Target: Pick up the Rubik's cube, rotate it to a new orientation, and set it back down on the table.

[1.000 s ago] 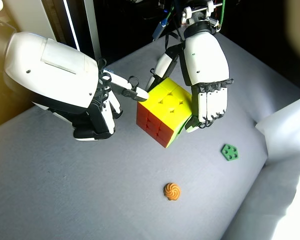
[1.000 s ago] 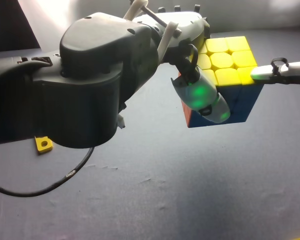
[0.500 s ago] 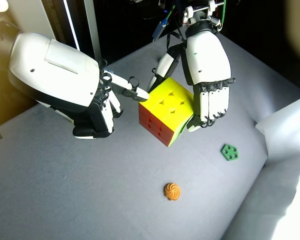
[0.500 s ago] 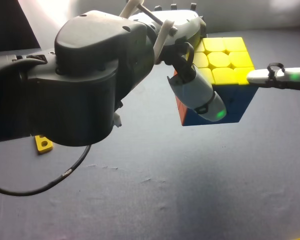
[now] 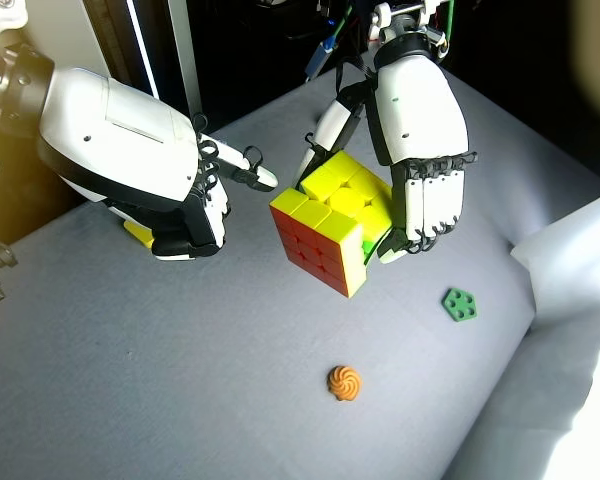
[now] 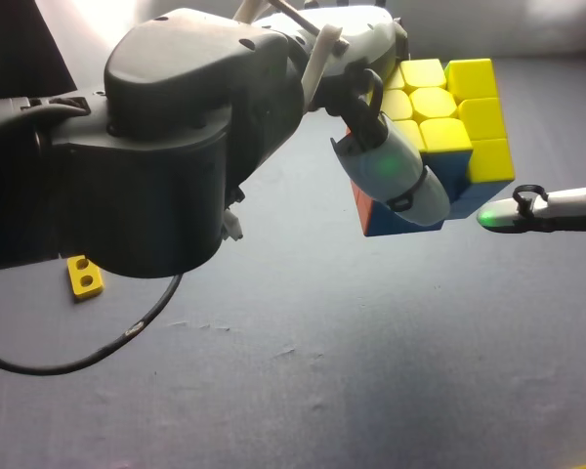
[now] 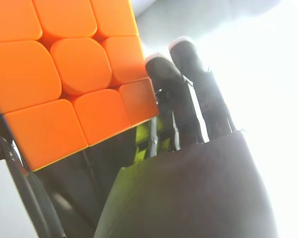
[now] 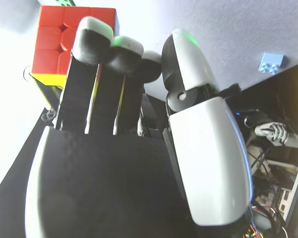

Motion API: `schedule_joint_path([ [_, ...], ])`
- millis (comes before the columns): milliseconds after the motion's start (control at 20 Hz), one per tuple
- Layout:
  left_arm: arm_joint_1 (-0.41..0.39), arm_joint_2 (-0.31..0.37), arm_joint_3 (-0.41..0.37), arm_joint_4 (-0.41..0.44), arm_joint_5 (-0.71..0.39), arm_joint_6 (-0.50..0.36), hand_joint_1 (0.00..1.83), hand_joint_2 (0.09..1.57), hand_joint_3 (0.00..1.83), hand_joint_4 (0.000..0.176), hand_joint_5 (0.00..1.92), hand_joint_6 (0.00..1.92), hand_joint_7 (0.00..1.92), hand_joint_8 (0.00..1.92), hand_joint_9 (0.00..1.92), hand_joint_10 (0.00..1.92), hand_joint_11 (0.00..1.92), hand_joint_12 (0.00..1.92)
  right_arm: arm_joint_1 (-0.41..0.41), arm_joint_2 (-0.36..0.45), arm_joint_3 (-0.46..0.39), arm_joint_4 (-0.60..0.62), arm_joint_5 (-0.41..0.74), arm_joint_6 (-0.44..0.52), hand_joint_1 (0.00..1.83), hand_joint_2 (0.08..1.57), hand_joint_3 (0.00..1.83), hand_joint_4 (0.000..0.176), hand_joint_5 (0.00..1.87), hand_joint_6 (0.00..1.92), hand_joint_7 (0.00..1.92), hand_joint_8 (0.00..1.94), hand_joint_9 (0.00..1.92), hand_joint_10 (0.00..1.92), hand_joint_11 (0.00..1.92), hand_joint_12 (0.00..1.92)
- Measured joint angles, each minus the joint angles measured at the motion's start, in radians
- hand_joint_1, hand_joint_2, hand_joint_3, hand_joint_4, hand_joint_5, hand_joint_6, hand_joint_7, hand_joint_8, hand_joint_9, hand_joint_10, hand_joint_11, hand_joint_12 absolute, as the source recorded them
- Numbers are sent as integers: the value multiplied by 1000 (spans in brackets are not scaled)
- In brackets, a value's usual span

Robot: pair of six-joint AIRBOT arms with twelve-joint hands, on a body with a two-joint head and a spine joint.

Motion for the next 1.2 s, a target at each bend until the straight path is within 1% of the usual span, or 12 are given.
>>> schedule_joint_path([
  [150, 0, 0, 0, -2, 2, 0, 1087, 1357, 25, 0, 641, 1546, 468, 1853, 350, 1921, 295, 1921, 11, 0, 0, -7, 0, 1, 1285, 1229, 0, 50, 0, 0, 774, 1878, 914, 1921, 874, 1921],
  [300, 0, 0, 0, -1, 2, 0, 1175, 1270, 0, 0, 825, 1231, 595, 1671, 379, 1921, 327, 1921, 63, 0, 0, -5, -8, -1, 1302, 1215, 0, 50, 0, 0, 795, 1884, 936, 1921, 896, 1921],
  [450, 0, 0, 0, -1, 2, 0, 1257, 1314, 19, 0, 683, 1419, 564, 1701, 445, 1867, 366, 1921, 111, 0, 0, -5, -8, -1, 1309, 1221, 0, 39, 0, 0, 781, 1916, 925, 1921, 890, 1921],
  [550, 0, 0, 0, -2, 3, 0, 1159, 1278, 5, 0, 778, 1283, 592, 1697, 382, 1919, 331, 1921, 110, 10, -1, -2, -18, -4, 1303, 1221, 0, 37, 0, 0, 789, 1910, 926, 1921, 883, 1921],
  [600, 0, 0, 0, -2, 2, 0, 1162, 1262, 0, 0, 807, 1249, 624, 1644, 409, 1908, 383, 1921, 109, 13, 0, -6, -16, -13, 1303, 1220, 0, 45, 0, 0, 767, 1889, 913, 1921, 871, 1921],
  [650, 0, 0, 0, -2, 1, 1, 1133, 1300, 14, 0, 736, 1374, 553, 1738, 366, 1918, 333, 1921, 102, 14, 2, -5, -19, -16, 1303, 1249, 20, 43, 0, 0, 703, 1623, 892, 1921, 857, 1921],
  [750, 0, 0, 0, -5, 2, 1, 1105, 1340, 21, 0, 666, 1476, 491, 1826, 321, 1921, 306, 1921, 95, 14, 15, -6, -22, -16, 1325, 1203, 0, 36, 0, 0, 796, 1880, 935, 1921, 889, 1921],
  [800, 0, 0, 0, -6, 3, 2, 1136, 1311, 3, 0, 733, 1380, 532, 1759, 354, 1921, 338, 1921, 95, 14, 19, -6, -27, -17, 1305, 1212, 4, 28, 0, 0, 804, 1895, 934, 1921, 881, 1921],
  [900, 0, 0, 0, -8, 2, 4, 1139, 1281, 0, 0, 749, 1371, 626, 1597, 433, 1832, 387, 1921, 95, 14, 26, -4, -43, -17, 1296, 1221, 5, 37, 0, 0, 803, 1875, 934, 1921, 883, 1921],
  [950, 0, 0, 0, -8, 1, 4, 1124, 1289, 0, 11, 708, 1425, 631, 1591, 448, 1809, 408, 1921, 94, 14, 26, -5, -51, -17, 1294, 1224, 4, 39, 0, 0, 824, 1853, 944, 1921, 890, 1921],
  [1000, 0, 0, 0, -8, 2, 4, 1131, 1299, 0, 0, 739, 1366, 570, 1692, 367, 1909, 346, 1921, 78, 14, 26, 0, -56, -17, 1280, 1226, 2, 43, 0, 0, 831, 1889, 940, 1921, 887, 1921],
  [1200, 0, 0, 0, -8, 2, 5, 1167, 1256, 0, 0, 821, 1222, 633, 1626, 413, 1882, 356, 1921, 45, 9, 26, 1, -51, -17, 1252, 1242, 7, 53, 0, 0, 791, 1862, 912, 1921, 869, 1921],
])
